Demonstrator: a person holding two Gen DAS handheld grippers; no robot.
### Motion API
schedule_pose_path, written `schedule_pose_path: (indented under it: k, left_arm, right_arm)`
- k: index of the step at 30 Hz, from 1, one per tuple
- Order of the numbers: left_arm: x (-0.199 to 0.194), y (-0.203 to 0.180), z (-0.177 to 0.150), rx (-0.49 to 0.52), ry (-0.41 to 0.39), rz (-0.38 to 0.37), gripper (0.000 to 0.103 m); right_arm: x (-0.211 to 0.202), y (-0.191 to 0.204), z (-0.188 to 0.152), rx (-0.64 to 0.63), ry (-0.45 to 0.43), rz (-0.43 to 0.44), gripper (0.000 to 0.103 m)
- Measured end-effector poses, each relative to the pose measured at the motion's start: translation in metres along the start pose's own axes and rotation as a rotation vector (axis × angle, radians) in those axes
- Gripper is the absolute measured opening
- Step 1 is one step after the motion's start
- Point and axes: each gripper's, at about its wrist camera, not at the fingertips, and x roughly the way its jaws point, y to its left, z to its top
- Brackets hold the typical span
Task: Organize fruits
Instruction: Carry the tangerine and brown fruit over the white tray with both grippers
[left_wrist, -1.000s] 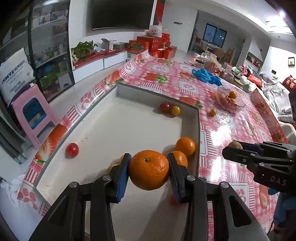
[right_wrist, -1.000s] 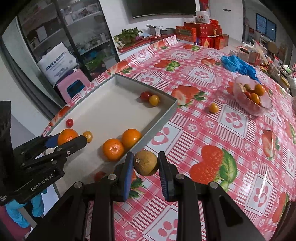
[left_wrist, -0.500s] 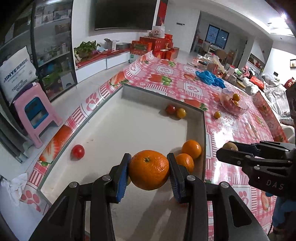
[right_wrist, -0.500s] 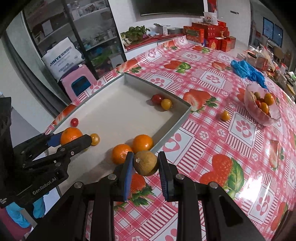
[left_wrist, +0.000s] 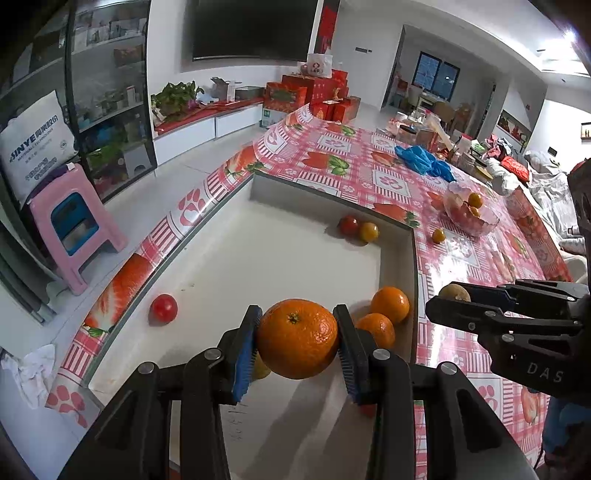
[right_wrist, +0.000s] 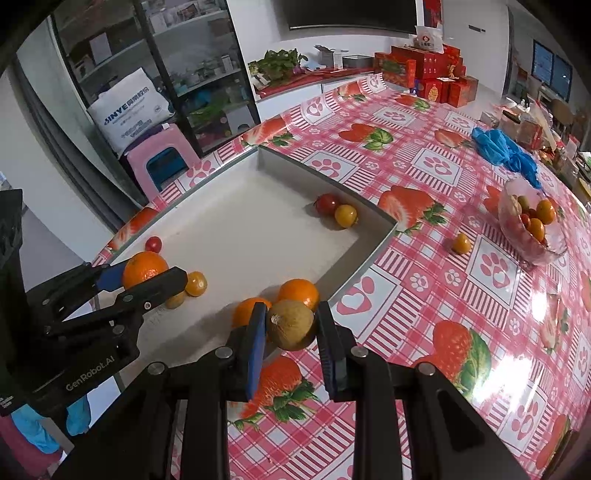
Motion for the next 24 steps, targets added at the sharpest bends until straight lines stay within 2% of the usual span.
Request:
schedule_pose_path:
  k: [24]
  left_arm:
    - [0.013, 0.016, -0.002, -0.038, 0.021, -0.006, 0.041]
  right_arm:
    - [0.018, 0.005, 0.008, -0.019, 0.027, 0.001, 0.029]
